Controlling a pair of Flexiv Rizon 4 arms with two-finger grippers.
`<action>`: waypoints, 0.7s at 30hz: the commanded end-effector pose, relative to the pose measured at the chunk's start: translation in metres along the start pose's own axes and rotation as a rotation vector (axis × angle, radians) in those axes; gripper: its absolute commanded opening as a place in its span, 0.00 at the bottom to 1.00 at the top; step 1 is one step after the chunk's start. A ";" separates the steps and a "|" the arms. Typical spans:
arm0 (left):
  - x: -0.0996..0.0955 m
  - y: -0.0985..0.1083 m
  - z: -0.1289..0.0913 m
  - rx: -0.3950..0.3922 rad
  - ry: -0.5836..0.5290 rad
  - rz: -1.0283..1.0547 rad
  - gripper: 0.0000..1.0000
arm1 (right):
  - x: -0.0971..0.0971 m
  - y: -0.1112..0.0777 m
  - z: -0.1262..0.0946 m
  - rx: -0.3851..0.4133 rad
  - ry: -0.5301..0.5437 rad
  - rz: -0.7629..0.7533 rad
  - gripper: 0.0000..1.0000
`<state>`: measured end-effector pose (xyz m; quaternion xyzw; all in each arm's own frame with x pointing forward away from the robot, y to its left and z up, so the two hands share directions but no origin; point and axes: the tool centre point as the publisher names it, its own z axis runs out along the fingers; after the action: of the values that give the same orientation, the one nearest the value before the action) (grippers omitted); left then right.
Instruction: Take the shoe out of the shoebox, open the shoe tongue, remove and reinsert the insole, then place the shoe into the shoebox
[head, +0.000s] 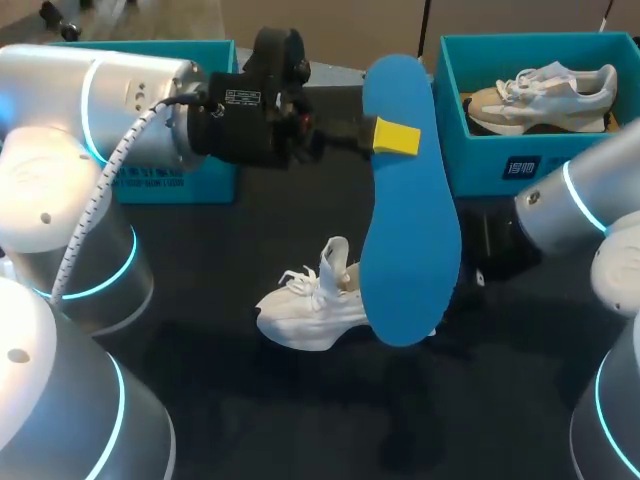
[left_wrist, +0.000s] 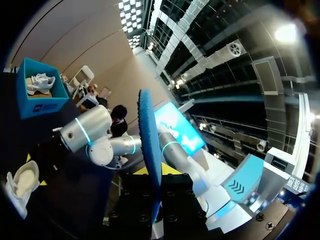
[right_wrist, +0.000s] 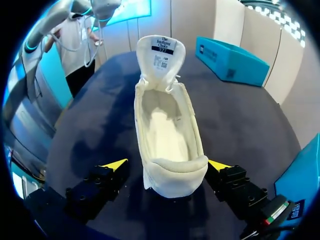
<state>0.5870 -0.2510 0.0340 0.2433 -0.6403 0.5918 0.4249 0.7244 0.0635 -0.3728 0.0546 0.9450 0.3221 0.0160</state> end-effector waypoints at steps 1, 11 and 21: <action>-0.001 0.001 0.002 0.002 0.000 0.000 0.00 | 0.004 0.006 -0.014 0.108 -0.009 0.006 1.00; -0.001 0.001 0.002 0.002 0.000 0.000 0.00 | 0.012 0.022 -0.029 0.209 -0.061 0.018 1.00; -0.001 0.001 0.002 0.002 0.000 0.000 0.00 | 0.013 0.033 -0.039 0.303 -0.100 0.060 1.00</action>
<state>0.5870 -0.2510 0.0340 0.2433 -0.6403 0.5918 0.4249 0.7146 0.0651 -0.3279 0.0953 0.9682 0.2262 0.0483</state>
